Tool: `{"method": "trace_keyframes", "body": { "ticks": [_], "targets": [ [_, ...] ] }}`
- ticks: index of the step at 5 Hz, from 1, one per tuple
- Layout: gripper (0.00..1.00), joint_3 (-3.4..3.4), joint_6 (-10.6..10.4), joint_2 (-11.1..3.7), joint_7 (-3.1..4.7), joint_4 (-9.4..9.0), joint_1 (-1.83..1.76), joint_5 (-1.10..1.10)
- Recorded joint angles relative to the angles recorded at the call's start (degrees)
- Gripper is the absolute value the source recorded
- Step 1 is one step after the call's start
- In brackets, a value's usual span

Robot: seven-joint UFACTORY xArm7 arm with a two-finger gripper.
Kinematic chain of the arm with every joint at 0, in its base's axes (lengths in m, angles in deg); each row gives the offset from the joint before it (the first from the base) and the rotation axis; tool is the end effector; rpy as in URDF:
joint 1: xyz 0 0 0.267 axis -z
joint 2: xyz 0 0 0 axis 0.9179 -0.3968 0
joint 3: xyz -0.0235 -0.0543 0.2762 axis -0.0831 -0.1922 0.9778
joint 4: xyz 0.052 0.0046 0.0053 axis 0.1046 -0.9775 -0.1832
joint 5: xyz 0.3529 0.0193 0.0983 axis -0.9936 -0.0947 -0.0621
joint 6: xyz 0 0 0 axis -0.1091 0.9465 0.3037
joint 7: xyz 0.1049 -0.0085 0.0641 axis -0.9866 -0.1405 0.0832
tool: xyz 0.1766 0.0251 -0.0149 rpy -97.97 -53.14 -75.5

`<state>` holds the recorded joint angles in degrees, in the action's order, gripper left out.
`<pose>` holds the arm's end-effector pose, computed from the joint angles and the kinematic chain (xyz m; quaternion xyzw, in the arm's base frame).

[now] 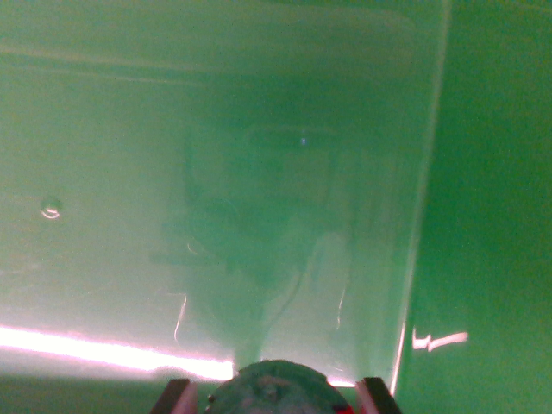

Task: Pick fruit

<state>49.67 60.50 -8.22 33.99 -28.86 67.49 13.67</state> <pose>0.4171 -0.1161 0.1744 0.9961 0.0488 -0.0665 0.0305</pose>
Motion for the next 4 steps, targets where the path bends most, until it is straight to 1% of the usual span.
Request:
{"method": "trace_keyframes", "body": {
  "ticks": [1,2,3,4],
  "targets": [
    [1.0,0.0,0.0,0.0,0.0,0.0,0.0,0.0],
    [1.0,-0.03,2.7,1.18,0.05,1.54,-0.16,0.1],
    [1.0,-0.03,2.7,1.18,0.05,1.54,-0.16,0.1],
    [1.0,-0.05,5.1,2.2,0.09,2.88,-0.3,0.19]
  ]
}}
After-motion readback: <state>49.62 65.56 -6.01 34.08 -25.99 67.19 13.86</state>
